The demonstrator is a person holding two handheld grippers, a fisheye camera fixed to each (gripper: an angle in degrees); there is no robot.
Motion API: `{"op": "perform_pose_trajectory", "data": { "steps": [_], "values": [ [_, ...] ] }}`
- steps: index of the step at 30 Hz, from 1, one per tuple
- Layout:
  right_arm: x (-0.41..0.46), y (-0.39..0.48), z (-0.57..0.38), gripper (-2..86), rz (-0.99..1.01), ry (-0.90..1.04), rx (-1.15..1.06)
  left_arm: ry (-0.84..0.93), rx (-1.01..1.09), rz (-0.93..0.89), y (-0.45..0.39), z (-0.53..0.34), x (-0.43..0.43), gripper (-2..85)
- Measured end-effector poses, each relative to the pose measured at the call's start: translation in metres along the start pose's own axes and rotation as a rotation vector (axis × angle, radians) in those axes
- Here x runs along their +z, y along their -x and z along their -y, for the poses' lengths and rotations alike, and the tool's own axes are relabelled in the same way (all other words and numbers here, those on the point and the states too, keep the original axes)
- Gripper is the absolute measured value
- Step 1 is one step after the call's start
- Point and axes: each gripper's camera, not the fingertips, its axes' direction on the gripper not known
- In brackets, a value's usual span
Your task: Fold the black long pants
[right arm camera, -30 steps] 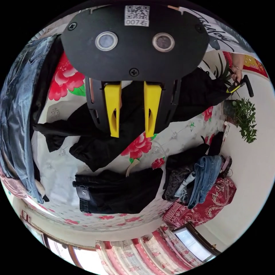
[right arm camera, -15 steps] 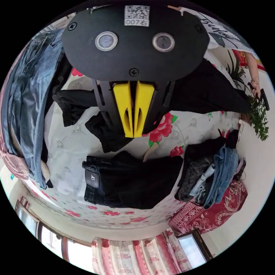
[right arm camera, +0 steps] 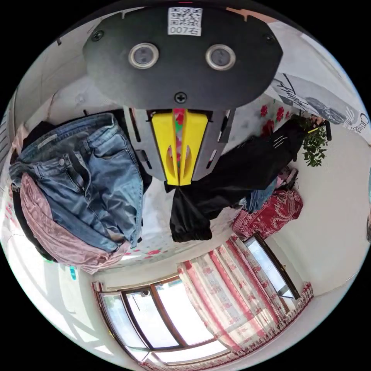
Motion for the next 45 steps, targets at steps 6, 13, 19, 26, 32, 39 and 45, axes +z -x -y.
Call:
{"op": "perform_pose_trajectory", "data": {
  "steps": [6,13,19,26,32,39,45],
  "values": [
    [0.029,-0.072,-0.12,2.5,-0.227,0.406,0.302,0.366,-0.223,0.022,-0.007,-0.081,0.081,8.0],
    [0.019,-0.092,-0.12,4.9,-0.269,0.35,0.299,0.271,-0.404,0.112,-0.016,-0.084,0.063,6.4],
    [0.037,-0.107,-0.11,5.1,-0.291,0.395,0.263,0.191,-0.454,0.124,-0.032,-0.071,0.067,4.7],
    [0.055,-0.131,-0.103,0.8,-0.348,0.454,0.318,0.334,-0.507,0.145,-0.033,-0.068,0.131,-0.7],
    [0.008,-0.128,-0.092,0.0,-0.505,0.323,0.305,0.362,-0.525,0.123,-0.031,-0.068,0.112,-0.9],
    [-0.013,-0.117,-0.047,2.2,-0.606,0.242,0.23,0.235,-0.581,0.204,-0.024,-0.06,0.046,-0.4],
    [0.093,-0.099,0.056,9.0,-0.203,0.274,0.196,0.158,-0.538,0.169,-0.003,0.012,0.054,7.0]
  ]
}}
